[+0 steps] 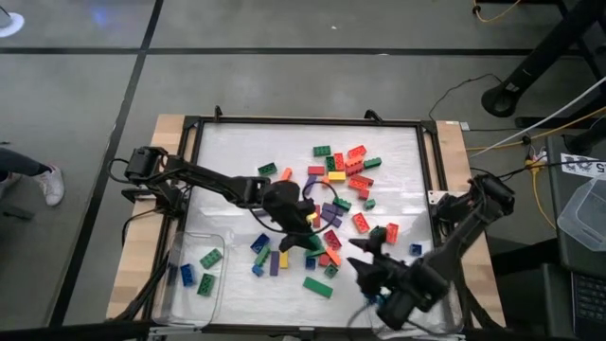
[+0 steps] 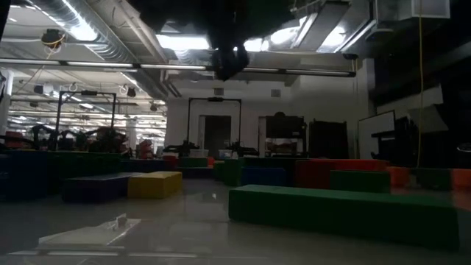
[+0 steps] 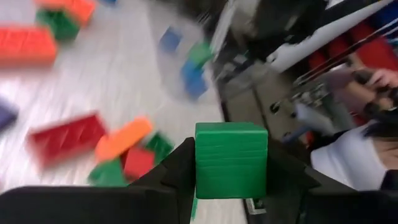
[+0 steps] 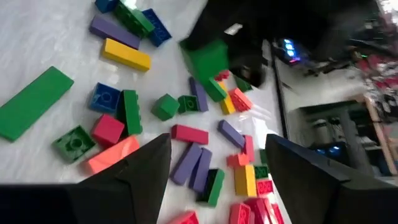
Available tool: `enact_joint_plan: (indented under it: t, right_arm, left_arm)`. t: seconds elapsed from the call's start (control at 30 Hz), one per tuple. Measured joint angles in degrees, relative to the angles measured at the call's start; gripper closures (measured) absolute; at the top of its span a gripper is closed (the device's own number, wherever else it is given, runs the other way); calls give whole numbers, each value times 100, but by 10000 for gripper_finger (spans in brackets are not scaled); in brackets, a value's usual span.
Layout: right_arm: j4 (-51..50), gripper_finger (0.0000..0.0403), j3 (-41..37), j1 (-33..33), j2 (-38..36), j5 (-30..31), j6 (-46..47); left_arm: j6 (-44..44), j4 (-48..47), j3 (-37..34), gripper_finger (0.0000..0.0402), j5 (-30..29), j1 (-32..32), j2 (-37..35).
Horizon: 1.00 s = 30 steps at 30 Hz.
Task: Sort blocks by size
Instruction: Put the small green block into the right transparent bin
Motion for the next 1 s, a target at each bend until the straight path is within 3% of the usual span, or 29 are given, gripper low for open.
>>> enact_joint_plan:
  t: [0.27,0.57,1.0]
  right_arm:
    - [1415,143,0,-899,2,-1202,-2162]
    - [2466,143,0,-1366,2,-2726,-3305]
    - [2873,144,0,-1427,2,-3115,-3617]
  left_arm:
    - [579,173,0,270,21,-185,0]
    - [1058,172,0,269,21,-498,1]
    - [1242,816,-2,268,21,-583,1]
